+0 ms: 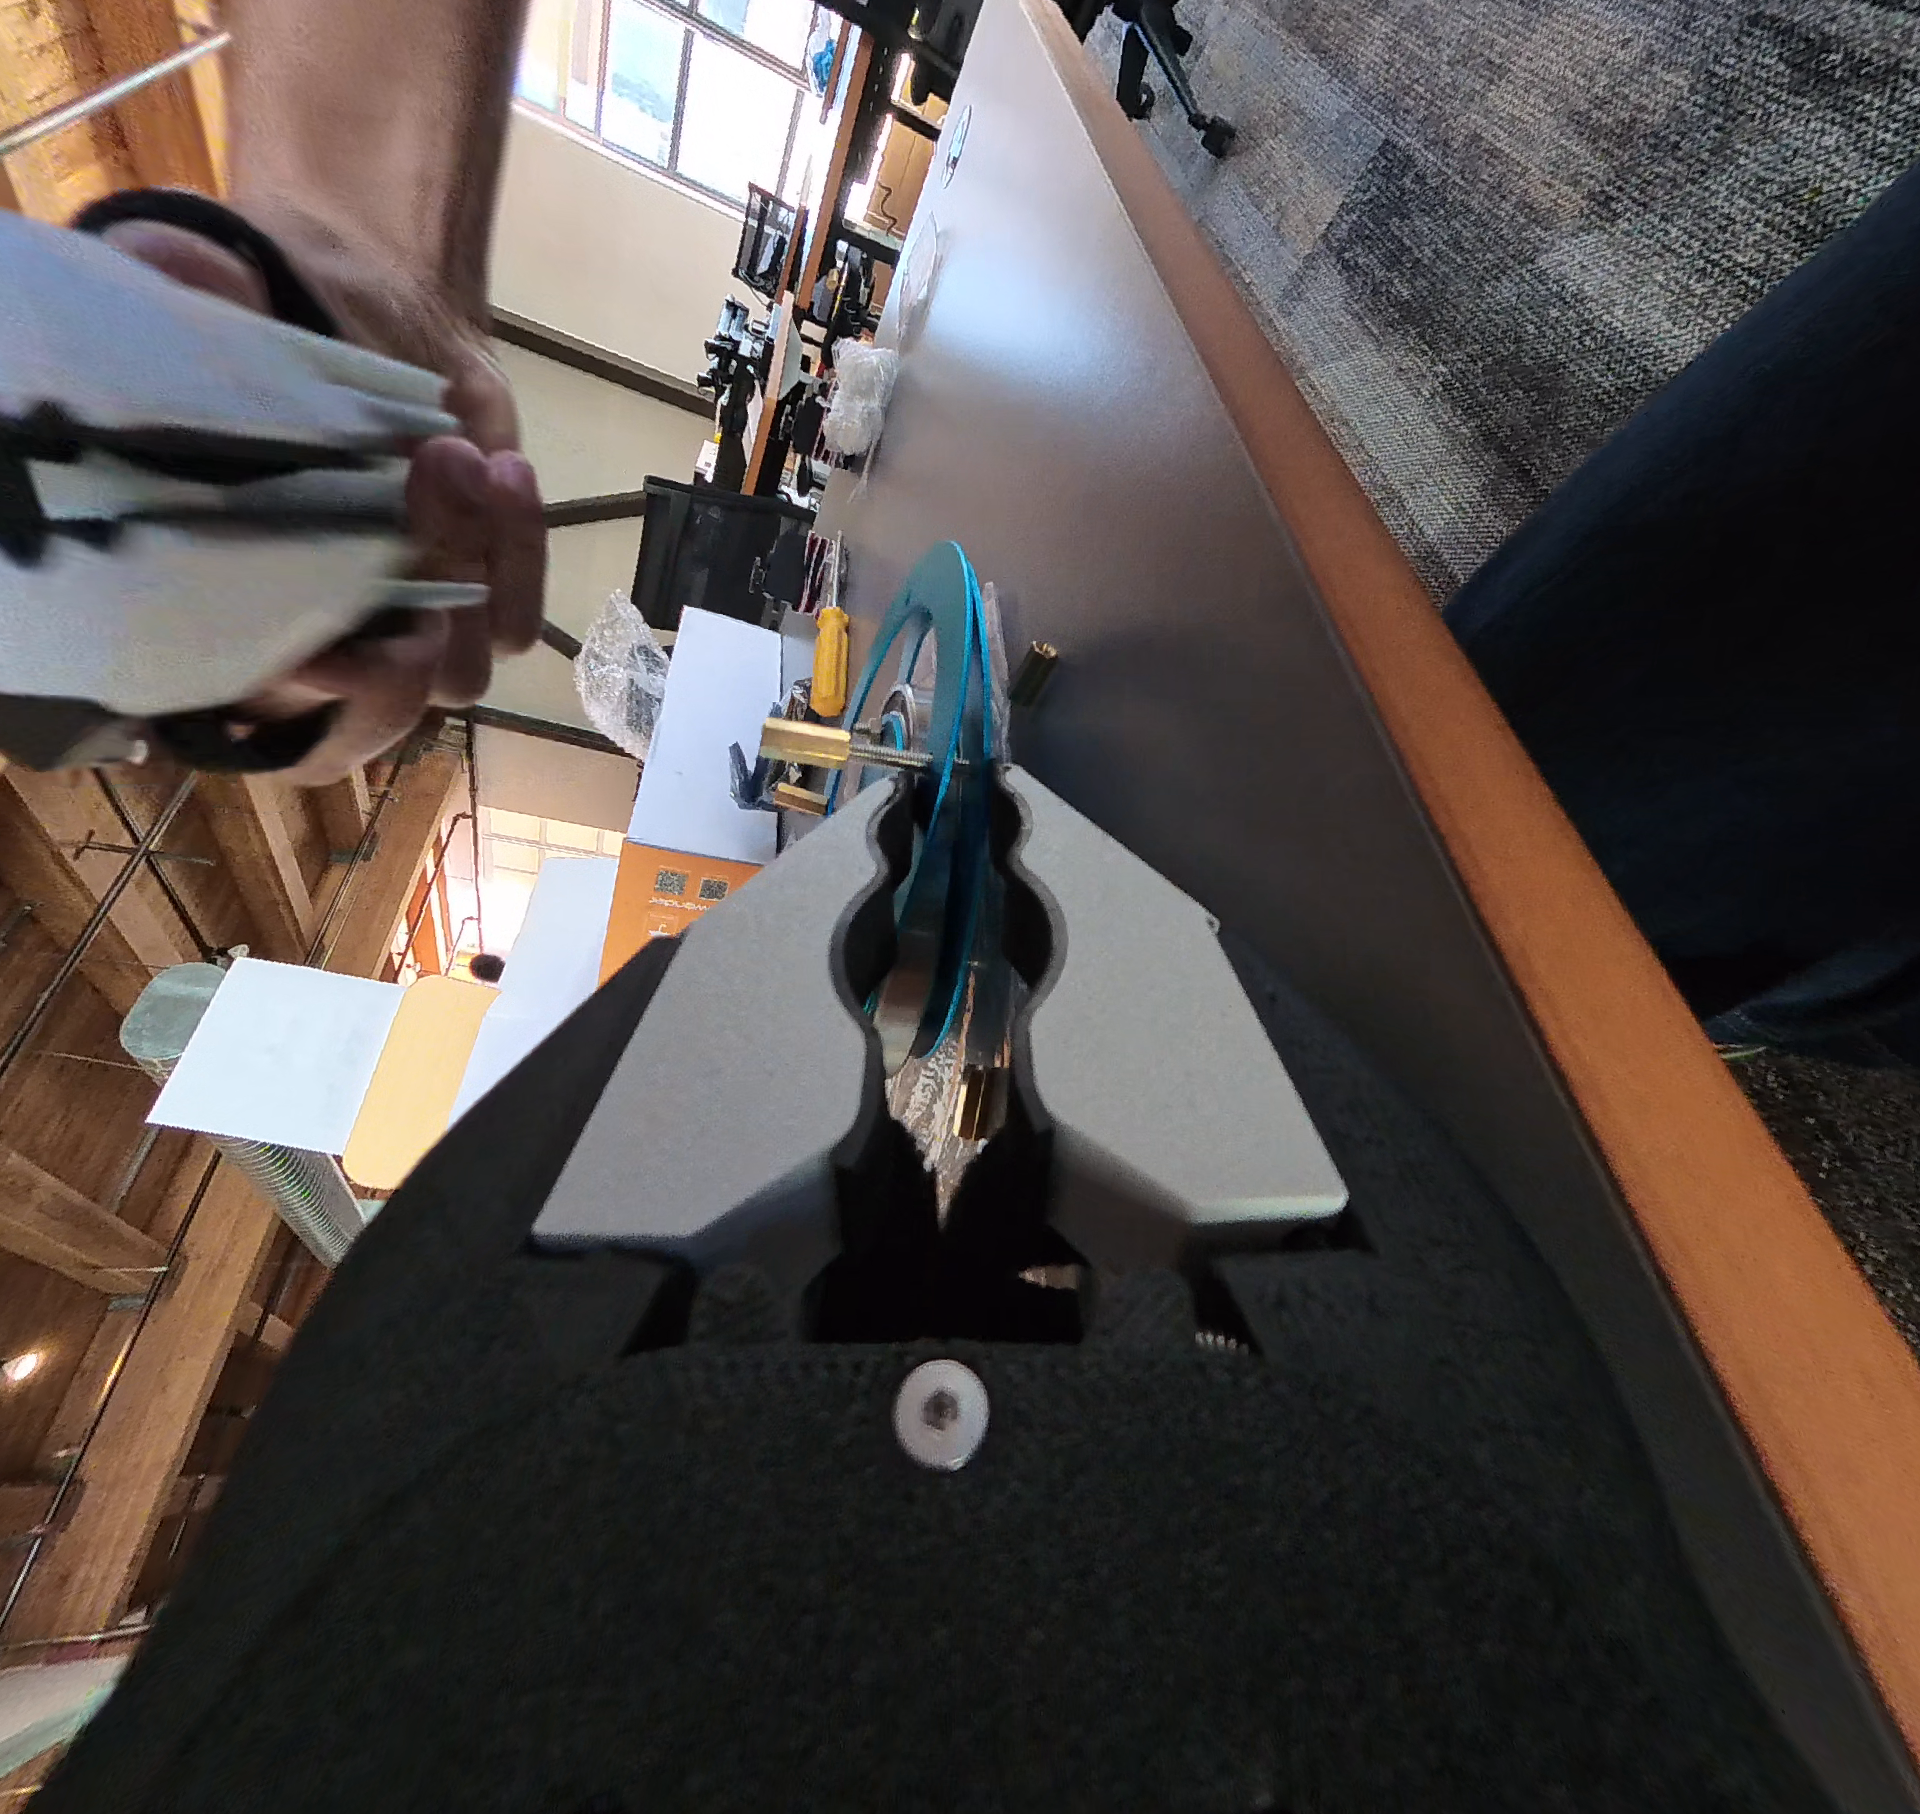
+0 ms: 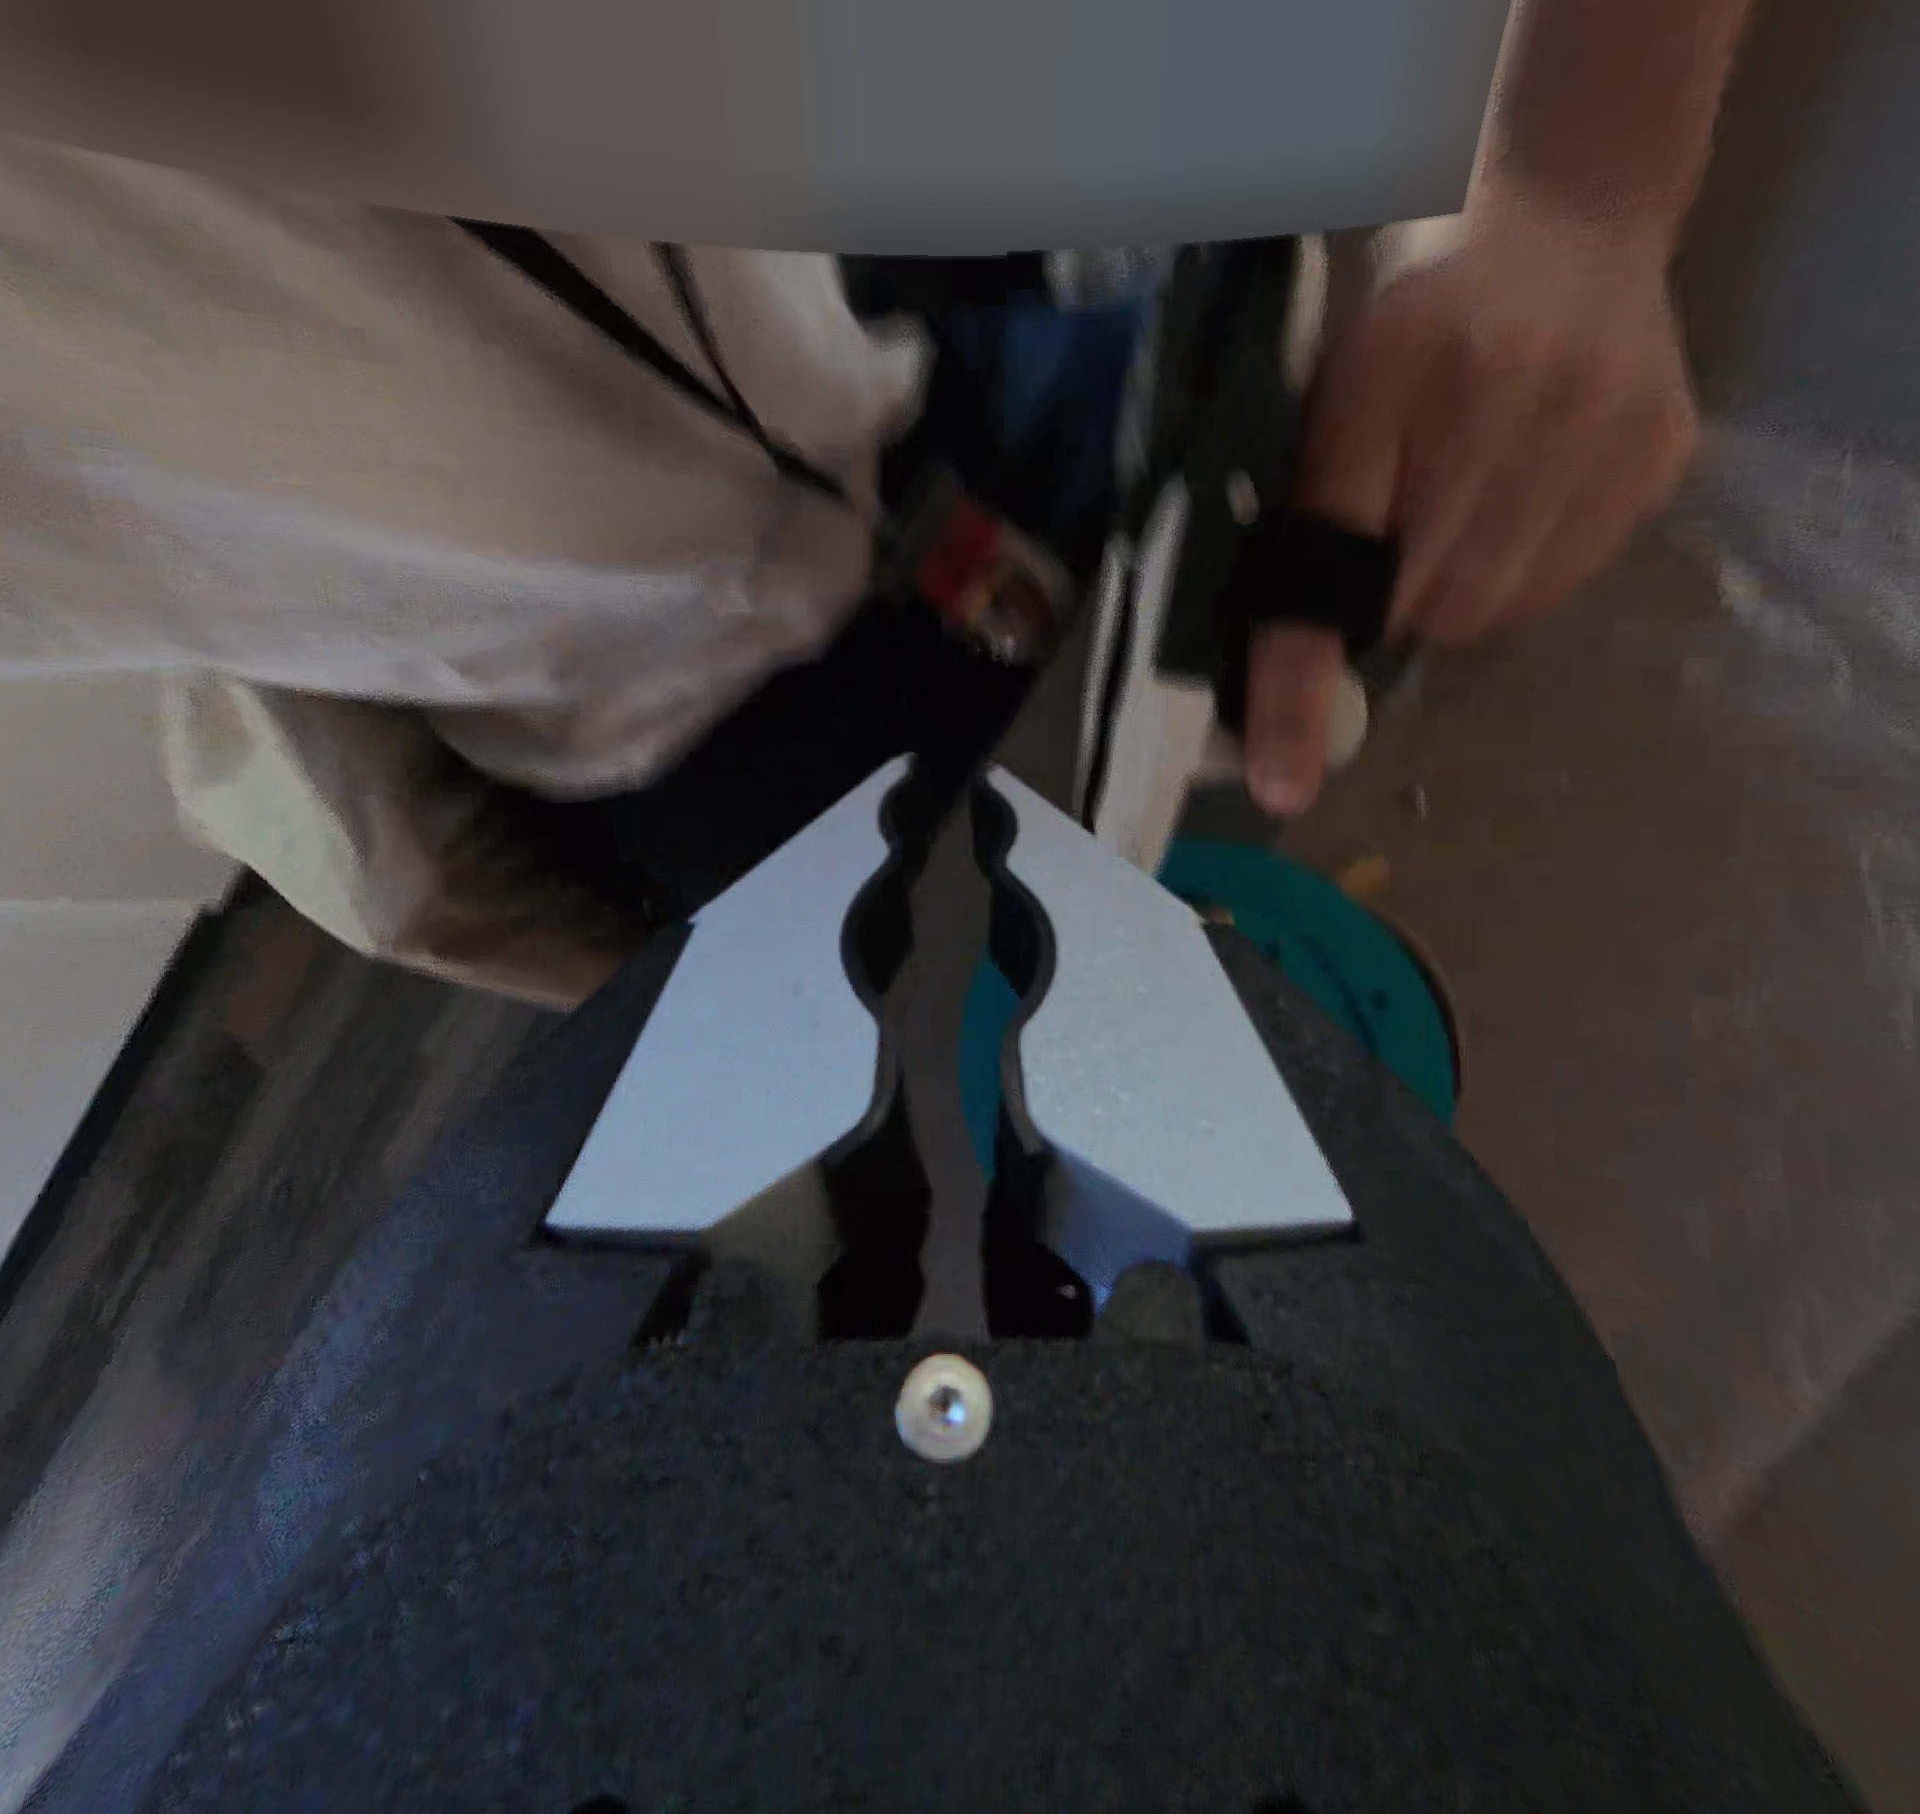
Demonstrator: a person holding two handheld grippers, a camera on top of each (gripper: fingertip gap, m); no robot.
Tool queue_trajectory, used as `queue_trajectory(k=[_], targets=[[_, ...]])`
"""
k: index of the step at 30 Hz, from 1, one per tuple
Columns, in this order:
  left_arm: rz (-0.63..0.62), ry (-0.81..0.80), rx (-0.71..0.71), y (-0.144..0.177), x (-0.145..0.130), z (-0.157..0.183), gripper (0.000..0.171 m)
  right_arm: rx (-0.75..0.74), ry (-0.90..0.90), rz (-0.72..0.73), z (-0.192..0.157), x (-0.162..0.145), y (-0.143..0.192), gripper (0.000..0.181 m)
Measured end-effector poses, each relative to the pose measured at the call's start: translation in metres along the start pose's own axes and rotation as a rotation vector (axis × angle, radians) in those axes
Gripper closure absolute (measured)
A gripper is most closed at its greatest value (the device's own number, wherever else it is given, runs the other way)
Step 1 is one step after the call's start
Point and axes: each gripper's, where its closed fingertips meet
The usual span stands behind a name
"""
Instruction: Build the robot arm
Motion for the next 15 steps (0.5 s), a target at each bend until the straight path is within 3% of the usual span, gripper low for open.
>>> queue_trajectory(k=[1,4,5,6,7,10,12,15], targets=[[0.002,0.0,-0.001,0.0,0.0,0.0,0.158,0.034,0.028,0.133,-0.003,0.016,0.004,0.179],[0.005,0.005,-0.004,0.0,0.0,0.0,0.158,0.127,0.015,0.583,0.002,0.051,0.038,0.157],[0.005,0.005,-0.004,0.0,0.0,0.0,0.158,0.184,0.018,0.752,0.001,0.058,0.053,0.169],[0.005,0.006,-0.004,0.0,0.0,0.0,0.158,0.203,0.009,0.833,0.004,0.058,0.061,0.177],[0.006,0.007,-0.005,0.0,0.0,0.001,0.158,0.2,0.024,0.803,0.007,0.049,0.058,0.177],[0.008,0.01,-0.01,0.0,0.0,0.001,0.158,0.135,0.185,0.356,0.013,-0.002,0.023,0.164],[0.009,0.011,-0.011,0.0,0.0,0.001,0.158,0.11,0.308,0.14,0.012,-0.015,0.011,0.156],[0.009,0.012,-0.011,-0.001,0.0,0.001,0.158,0.031,0.564,-0.15,0.021,-0.027,0.004,0.161]])
Point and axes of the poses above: each gripper's, where its closed fingertips meet, y back along the fingers, x out of its top, z = x × y across the jaws, and after that the axes turned 13 degrees about z, right-handed
